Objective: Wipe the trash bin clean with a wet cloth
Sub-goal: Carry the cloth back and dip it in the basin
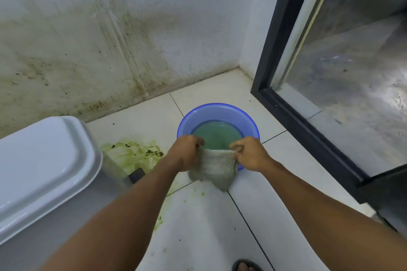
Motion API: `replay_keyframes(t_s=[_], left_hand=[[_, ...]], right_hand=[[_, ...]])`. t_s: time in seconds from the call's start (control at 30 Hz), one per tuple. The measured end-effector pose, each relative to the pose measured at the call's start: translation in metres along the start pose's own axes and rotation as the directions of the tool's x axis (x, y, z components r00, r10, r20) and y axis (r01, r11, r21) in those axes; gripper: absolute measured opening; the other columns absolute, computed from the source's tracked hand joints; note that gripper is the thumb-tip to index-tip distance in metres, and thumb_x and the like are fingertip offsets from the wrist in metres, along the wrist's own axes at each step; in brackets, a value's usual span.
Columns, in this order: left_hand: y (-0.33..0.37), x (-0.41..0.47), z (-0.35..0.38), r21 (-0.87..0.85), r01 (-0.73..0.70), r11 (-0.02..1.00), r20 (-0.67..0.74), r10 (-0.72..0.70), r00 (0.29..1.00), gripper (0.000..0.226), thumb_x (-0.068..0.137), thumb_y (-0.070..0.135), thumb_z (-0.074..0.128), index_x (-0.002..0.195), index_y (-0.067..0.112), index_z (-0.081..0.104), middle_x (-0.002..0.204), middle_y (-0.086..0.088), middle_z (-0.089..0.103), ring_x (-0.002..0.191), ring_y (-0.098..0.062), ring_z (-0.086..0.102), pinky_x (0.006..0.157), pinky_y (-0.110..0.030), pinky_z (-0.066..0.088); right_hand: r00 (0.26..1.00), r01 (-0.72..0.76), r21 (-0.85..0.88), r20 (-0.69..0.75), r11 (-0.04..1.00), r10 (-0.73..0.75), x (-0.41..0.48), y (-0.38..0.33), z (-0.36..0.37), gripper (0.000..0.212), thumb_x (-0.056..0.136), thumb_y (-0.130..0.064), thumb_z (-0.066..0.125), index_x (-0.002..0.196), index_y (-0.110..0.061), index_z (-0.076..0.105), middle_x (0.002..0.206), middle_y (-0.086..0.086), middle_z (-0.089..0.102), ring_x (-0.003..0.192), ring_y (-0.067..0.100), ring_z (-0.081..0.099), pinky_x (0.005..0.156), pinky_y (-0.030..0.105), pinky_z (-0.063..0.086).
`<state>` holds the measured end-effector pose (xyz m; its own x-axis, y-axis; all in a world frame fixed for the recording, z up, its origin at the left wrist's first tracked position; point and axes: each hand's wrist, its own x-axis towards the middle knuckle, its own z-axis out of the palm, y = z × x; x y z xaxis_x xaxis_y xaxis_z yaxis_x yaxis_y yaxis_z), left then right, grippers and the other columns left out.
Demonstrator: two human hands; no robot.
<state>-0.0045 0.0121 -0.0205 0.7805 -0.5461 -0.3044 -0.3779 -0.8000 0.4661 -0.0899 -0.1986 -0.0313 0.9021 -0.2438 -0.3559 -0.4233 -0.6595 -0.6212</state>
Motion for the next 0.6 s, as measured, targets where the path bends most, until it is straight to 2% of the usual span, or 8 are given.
replay_keyframes(t_s=[0.07, 0.13, 0.2, 0.27, 0.33, 0.4, 0.53, 0.6], left_hand=[[-0.001, 0.005, 0.024, 0.086, -0.024, 0.996, 0.050, 0.020, 0.999, 0.058, 0.088, 0.010, 0.061, 0.144, 0.023, 0.059, 0.140, -0.008, 0.063, 0.131, -0.031, 0.056, 0.104, -0.037, 0.048], [-0.003, 0.005, 0.046, 0.148, -0.108, 0.983, 0.117, 0.091, 0.989, 0.054, 0.084, 0.011, 0.060, 0.137, 0.023, 0.065, 0.133, -0.010, 0.067, 0.127, -0.033, 0.058, 0.095, -0.032, 0.047], [-0.005, 0.005, 0.057, 0.215, -0.163, 0.963, 0.121, 0.139, 0.983, 0.045, 0.078, 0.013, 0.060, 0.121, 0.023, 0.073, 0.113, -0.010, 0.073, 0.111, -0.034, 0.063, 0.080, -0.030, 0.042], [-0.007, 0.005, 0.057, 0.214, -0.187, 0.959, 0.066, 0.177, 0.982, 0.024, 0.076, 0.017, 0.060, 0.094, 0.021, 0.074, 0.093, -0.008, 0.074, 0.097, -0.034, 0.064, 0.071, -0.031, 0.042], [-0.011, 0.005, 0.054, 0.221, -0.200, 0.955, 0.061, 0.191, 0.980, 0.004, 0.073, 0.020, 0.058, 0.072, 0.017, 0.060, 0.077, -0.006, 0.069, 0.086, -0.034, 0.062, 0.064, -0.032, 0.042], [-0.015, 0.003, 0.051, 0.238, -0.220, 0.946, 0.086, 0.205, 0.975, 0.008, 0.073, 0.021, 0.059, 0.077, 0.016, 0.064, 0.080, -0.004, 0.070, 0.086, -0.032, 0.062, 0.068, -0.036, 0.050], [-0.012, -0.008, 0.047, 0.259, -0.216, 0.941, 0.129, 0.188, 0.974, 0.012, 0.086, 0.019, 0.061, 0.095, 0.018, 0.069, 0.099, -0.006, 0.069, 0.102, -0.030, 0.061, 0.083, -0.041, 0.052], [-0.010, -0.016, 0.034, 0.262, -0.195, 0.945, 0.116, 0.170, 0.979, 0.022, 0.086, 0.020, 0.061, 0.105, 0.020, 0.070, 0.109, -0.007, 0.068, 0.108, -0.031, 0.061, 0.085, -0.040, 0.052]], right_hand=[[1.000, 0.008, -0.092, 0.003, 0.996, -0.008, 0.001, 0.006, 0.016, 0.054, 0.083, -0.008, 0.067, 0.136, -0.015, 0.061, 0.124, 0.006, 0.068, 0.118, 0.019, 0.062, 0.101, 0.023, 0.045], [0.996, 0.050, -0.164, 0.085, 0.985, -0.036, -0.003, 0.009, 0.032, 0.056, 0.081, -0.011, 0.064, 0.137, -0.020, 0.060, 0.134, 0.004, 0.064, 0.125, 0.022, 0.058, 0.104, 0.032, 0.047], [0.990, 0.087, -0.178, 0.125, 0.980, -0.065, -0.008, 0.010, 0.043, 0.041, 0.075, -0.014, 0.059, 0.112, -0.025, 0.074, 0.110, 0.005, 0.074, 0.103, 0.028, 0.066, 0.087, 0.036, 0.056], [0.987, 0.128, -0.217, 0.121, 0.968, -0.103, -0.011, 0.010, 0.047, 0.019, 0.066, -0.024, 0.056, 0.081, -0.024, 0.069, 0.073, 0.005, 0.069, 0.073, 0.030, 0.059, 0.063, 0.036, 0.055], [0.985, 0.156, -0.269, 0.108, 0.950, -0.131, -0.014, 0.011, 0.048, 0.023, 0.065, -0.033, 0.061, 0.084, -0.022, 0.068, 0.073, 0.003, 0.067, 0.070, 0.028, 0.059, 0.062, 0.035, 0.054], [0.982, 0.172, -0.291, 0.125, 0.941, -0.141, -0.017, 0.008, 0.045, 0.032, 0.067, -0.035, 0.067, 0.097, -0.024, 0.072, 0.084, 0.000, 0.072, 0.079, 0.025, 0.063, 0.070, 0.034, 0.056], [0.977, 0.188, -0.320, 0.159, 0.929, -0.143, -0.021, -0.002, 0.042, 0.020, 0.071, -0.021, 0.069, 0.092, -0.019, 0.071, 0.080, 0.006, 0.069, 0.079, 0.031, 0.061, 0.068, 0.039, 0.055], [0.982, 0.178, -0.327, 0.119, 0.928, -0.146, -0.022, -0.016, 0.038, 0.022, 0.075, -0.017, 0.066, 0.096, -0.017, 0.071, 0.091, 0.008, 0.072, 0.089, 0.034, 0.064, 0.074, 0.039, 0.056]])
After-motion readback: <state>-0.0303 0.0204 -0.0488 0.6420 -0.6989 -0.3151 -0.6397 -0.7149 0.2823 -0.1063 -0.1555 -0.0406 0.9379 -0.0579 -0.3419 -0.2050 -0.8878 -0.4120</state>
